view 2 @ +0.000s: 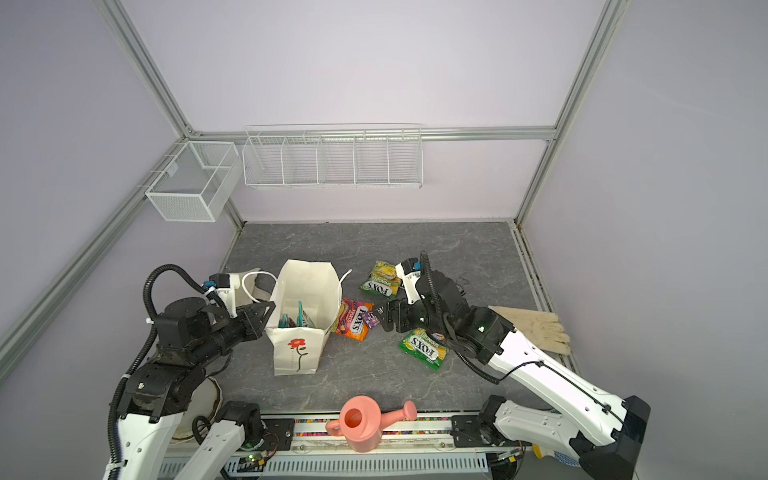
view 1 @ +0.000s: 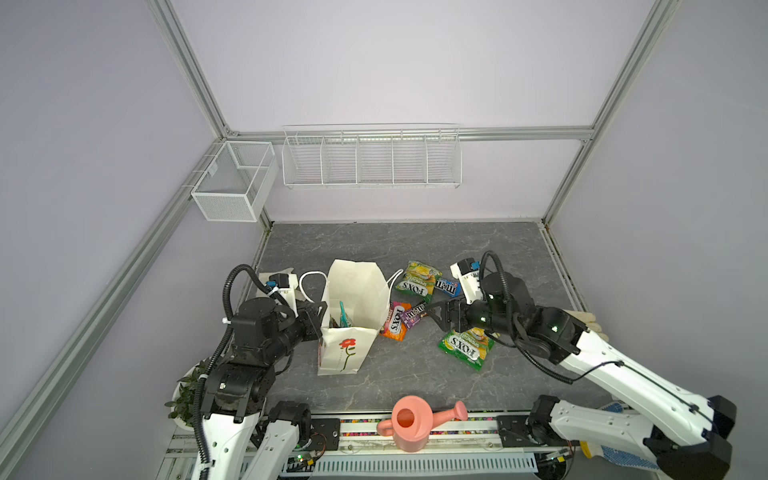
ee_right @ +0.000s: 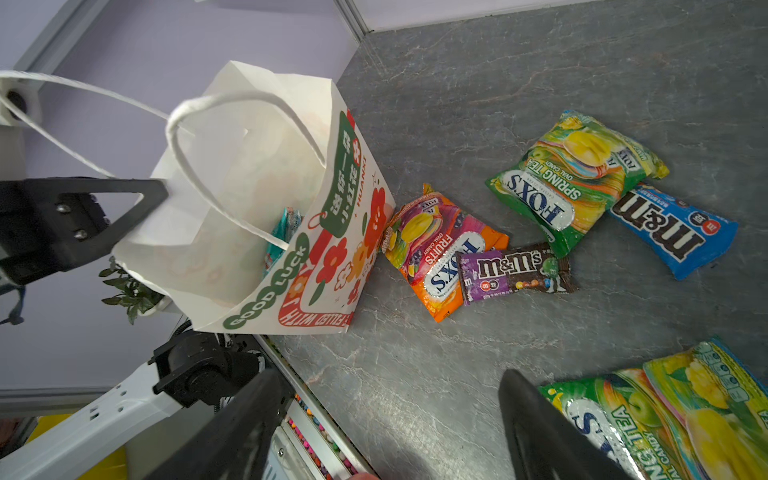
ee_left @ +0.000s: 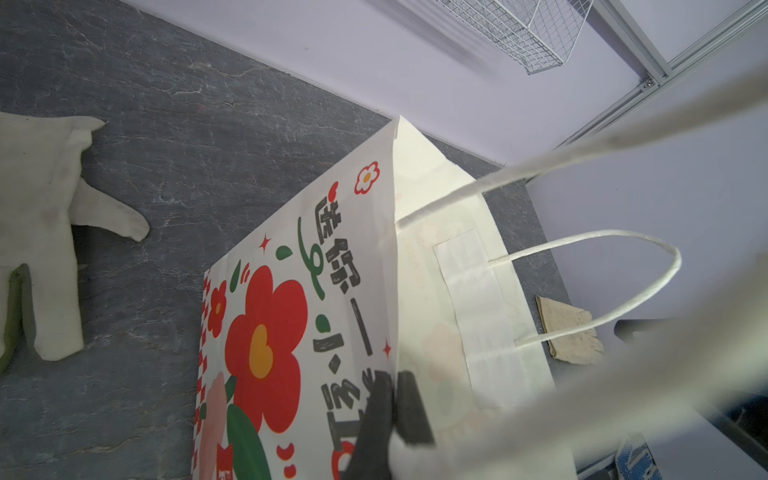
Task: Place the snacks into the paper bag
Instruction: 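Withdraw the right gripper back over the green FOXS spring tea bag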
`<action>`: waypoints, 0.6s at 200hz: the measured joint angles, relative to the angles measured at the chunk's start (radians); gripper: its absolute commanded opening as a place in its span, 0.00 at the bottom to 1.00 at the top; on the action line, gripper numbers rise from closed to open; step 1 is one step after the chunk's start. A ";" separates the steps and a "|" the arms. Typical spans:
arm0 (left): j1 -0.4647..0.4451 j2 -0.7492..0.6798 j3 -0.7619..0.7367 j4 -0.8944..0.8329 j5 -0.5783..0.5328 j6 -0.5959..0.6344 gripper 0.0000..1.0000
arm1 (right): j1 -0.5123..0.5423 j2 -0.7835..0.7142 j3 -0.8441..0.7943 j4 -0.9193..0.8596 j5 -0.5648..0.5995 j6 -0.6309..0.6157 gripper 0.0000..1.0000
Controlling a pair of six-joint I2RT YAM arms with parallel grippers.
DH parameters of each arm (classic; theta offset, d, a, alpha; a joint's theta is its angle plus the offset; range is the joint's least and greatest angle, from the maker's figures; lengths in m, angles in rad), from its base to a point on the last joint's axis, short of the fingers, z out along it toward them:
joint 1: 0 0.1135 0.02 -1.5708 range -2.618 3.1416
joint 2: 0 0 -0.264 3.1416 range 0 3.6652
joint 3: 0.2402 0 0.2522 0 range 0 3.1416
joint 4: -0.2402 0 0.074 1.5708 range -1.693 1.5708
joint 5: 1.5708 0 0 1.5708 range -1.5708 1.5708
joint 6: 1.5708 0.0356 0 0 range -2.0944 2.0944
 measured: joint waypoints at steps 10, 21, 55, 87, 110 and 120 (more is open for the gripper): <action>0.000 0.000 0.000 0.000 0.001 -0.002 0.00 | -0.007 -0.006 -0.019 -0.003 0.006 0.011 0.89; 0.000 0.000 0.000 0.001 0.002 -0.003 0.00 | -0.019 -0.013 -0.039 -0.008 0.013 0.023 0.89; 0.000 0.001 -0.008 0.011 0.002 -0.015 0.00 | -0.071 -0.045 -0.105 -0.014 0.023 0.060 0.89; 0.000 0.007 -0.011 0.023 0.002 -0.029 0.00 | -0.120 -0.096 -0.190 -0.008 0.005 0.084 0.89; 0.000 0.007 -0.011 0.023 0.002 -0.042 0.00 | -0.159 -0.132 -0.251 -0.006 -0.014 0.098 0.89; 0.000 0.006 -0.011 0.023 0.002 -0.048 0.00 | -0.175 -0.146 -0.274 -0.006 -0.026 0.105 0.89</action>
